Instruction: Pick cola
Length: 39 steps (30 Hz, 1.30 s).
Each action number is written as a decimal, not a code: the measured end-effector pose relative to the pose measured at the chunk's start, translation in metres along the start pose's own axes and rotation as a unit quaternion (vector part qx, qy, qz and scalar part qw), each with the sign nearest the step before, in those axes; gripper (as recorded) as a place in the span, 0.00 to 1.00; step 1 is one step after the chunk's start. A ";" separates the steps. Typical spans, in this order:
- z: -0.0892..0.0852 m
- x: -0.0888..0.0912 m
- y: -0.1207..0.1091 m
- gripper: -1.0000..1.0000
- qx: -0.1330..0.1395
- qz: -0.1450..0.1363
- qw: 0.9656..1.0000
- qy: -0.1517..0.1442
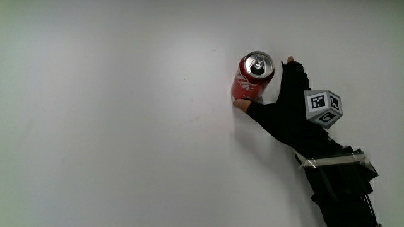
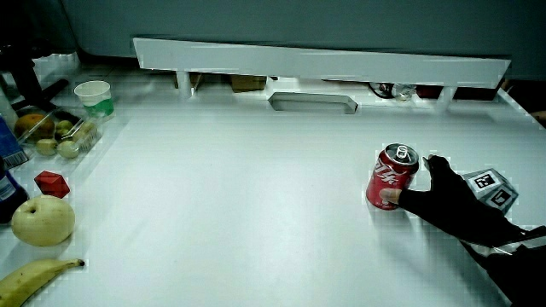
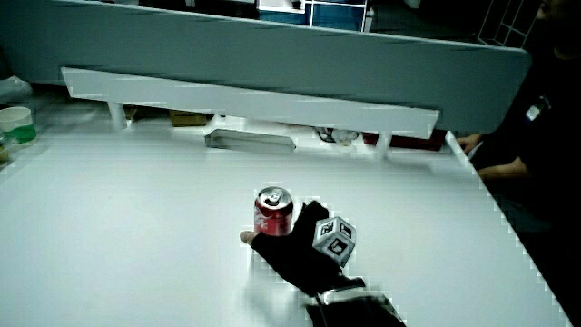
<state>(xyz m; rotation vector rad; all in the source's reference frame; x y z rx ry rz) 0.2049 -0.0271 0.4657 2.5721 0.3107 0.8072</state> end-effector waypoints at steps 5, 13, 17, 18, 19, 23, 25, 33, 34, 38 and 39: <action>-0.002 0.002 0.002 0.50 0.012 0.002 1.000 0.012; -0.001 -0.002 0.000 0.64 0.059 0.017 0.998 0.031; -0.002 -0.001 -0.001 0.73 0.083 0.020 0.996 0.041; -0.002 -0.003 -0.003 0.75 0.089 0.017 0.995 0.038; -0.003 -0.003 -0.003 0.77 0.094 0.017 0.995 0.037; -0.003 0.000 -0.005 0.86 0.114 0.014 0.992 0.045; -0.003 0.001 -0.005 0.91 0.115 0.012 0.992 0.043; 0.002 -0.005 -0.009 1.00 0.132 0.028 0.990 0.030; 0.004 -0.006 -0.009 1.00 0.135 0.029 0.990 0.029; 0.011 -0.015 -0.012 1.00 0.144 0.056 0.988 0.024; 0.013 -0.016 -0.013 1.00 0.144 0.062 0.987 0.023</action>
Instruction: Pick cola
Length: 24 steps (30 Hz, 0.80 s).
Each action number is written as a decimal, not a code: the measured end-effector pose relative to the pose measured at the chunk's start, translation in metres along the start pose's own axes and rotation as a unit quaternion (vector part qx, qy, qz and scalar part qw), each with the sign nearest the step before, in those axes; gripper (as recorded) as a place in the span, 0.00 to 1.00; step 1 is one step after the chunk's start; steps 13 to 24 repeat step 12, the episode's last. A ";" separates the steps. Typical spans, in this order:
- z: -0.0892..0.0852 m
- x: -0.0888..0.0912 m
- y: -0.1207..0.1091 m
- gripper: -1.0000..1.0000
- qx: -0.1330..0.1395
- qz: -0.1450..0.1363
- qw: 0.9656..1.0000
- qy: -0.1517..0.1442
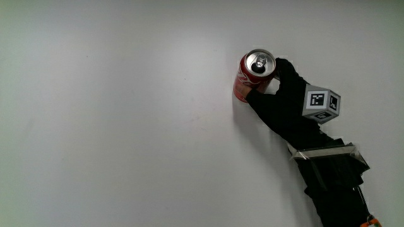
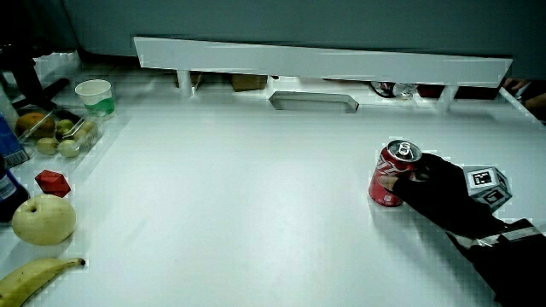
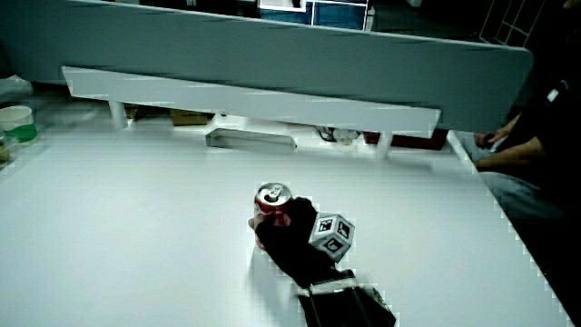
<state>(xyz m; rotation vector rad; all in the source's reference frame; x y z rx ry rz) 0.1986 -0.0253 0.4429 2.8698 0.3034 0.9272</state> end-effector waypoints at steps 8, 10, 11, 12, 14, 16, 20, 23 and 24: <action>0.014 -0.026 -0.001 1.00 0.004 0.055 0.998 0.035; 0.016 -0.035 -0.003 1.00 -0.002 0.071 0.997 0.038; 0.016 -0.038 -0.003 1.00 -0.003 0.080 0.996 0.042; 0.016 -0.043 -0.005 1.00 -0.021 0.087 0.995 0.041; 0.016 -0.043 -0.005 1.00 -0.021 0.087 0.995 0.041; 0.016 -0.043 -0.005 1.00 -0.021 0.087 0.995 0.041; 0.016 -0.043 -0.005 1.00 -0.021 0.087 0.995 0.041; 0.016 -0.043 -0.005 1.00 -0.021 0.087 0.995 0.041; 0.016 -0.043 -0.005 1.00 -0.021 0.087 0.995 0.041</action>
